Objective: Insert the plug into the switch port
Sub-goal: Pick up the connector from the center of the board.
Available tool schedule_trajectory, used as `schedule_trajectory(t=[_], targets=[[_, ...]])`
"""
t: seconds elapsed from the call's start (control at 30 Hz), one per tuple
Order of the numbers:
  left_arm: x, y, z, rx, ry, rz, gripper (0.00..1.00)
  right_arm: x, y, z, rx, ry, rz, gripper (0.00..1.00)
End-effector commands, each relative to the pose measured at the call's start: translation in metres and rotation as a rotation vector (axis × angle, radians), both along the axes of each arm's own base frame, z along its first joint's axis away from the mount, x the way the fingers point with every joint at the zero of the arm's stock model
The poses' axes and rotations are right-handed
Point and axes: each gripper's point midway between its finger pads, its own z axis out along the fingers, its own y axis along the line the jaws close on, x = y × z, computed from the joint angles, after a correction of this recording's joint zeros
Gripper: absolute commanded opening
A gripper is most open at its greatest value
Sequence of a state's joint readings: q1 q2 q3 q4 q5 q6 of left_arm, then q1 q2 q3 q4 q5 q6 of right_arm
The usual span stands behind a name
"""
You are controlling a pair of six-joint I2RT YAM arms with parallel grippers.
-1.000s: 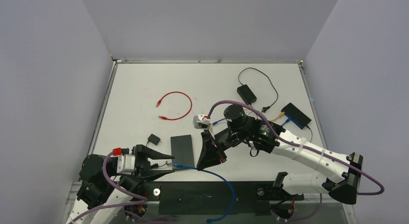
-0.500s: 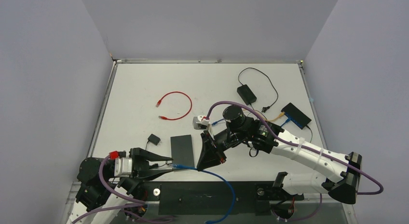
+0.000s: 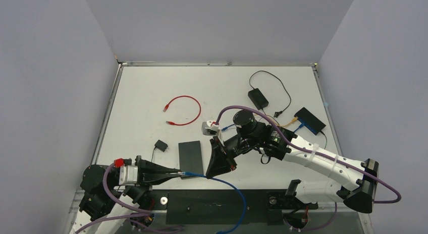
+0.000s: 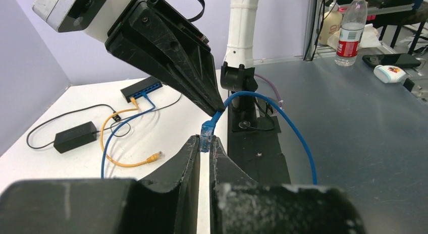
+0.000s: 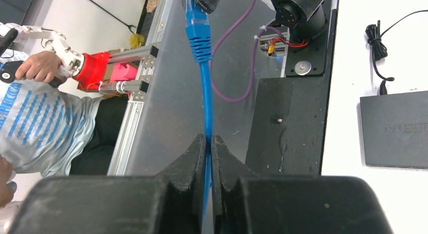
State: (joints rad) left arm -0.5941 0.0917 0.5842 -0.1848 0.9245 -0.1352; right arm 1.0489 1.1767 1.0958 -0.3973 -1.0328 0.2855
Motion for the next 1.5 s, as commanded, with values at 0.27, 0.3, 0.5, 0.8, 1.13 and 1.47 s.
schedule_trajectory(t=[0.27, 0.3, 0.5, 0.8, 1.13, 1.47], targets=[[0.019, -0.013, 0.011, -0.017, 0.162, 0.006, 0.00, 0.036, -0.014, 0.010, 0.029, -0.191, -0.153, 0.40], [0.021, -0.014, 0.011, -0.019, 0.178, 0.013, 0.00, 0.043, -0.019, 0.014, 0.027, -0.241, -0.200, 0.42], [0.051, -0.021, 0.013, -0.031, 0.335, 0.110, 0.00, 0.072, -0.033, 0.032, 0.024, -0.416, -0.367, 0.49], [0.101, -0.038, -0.019, 0.034, 0.686, 0.266, 0.00, 0.101, -0.032, 0.032, 0.025, -0.641, -0.465, 0.51], [0.129, -0.045, -0.058, -0.031, 0.999, 0.361, 0.00, 0.100, -0.014, -0.008, 0.050, -1.035, -0.424, 0.49], [0.124, -0.047, -0.080, -0.079, 1.181, 0.333, 0.00, 0.105, -0.006, -0.029, 0.067, -1.219, -0.503, 0.41]])
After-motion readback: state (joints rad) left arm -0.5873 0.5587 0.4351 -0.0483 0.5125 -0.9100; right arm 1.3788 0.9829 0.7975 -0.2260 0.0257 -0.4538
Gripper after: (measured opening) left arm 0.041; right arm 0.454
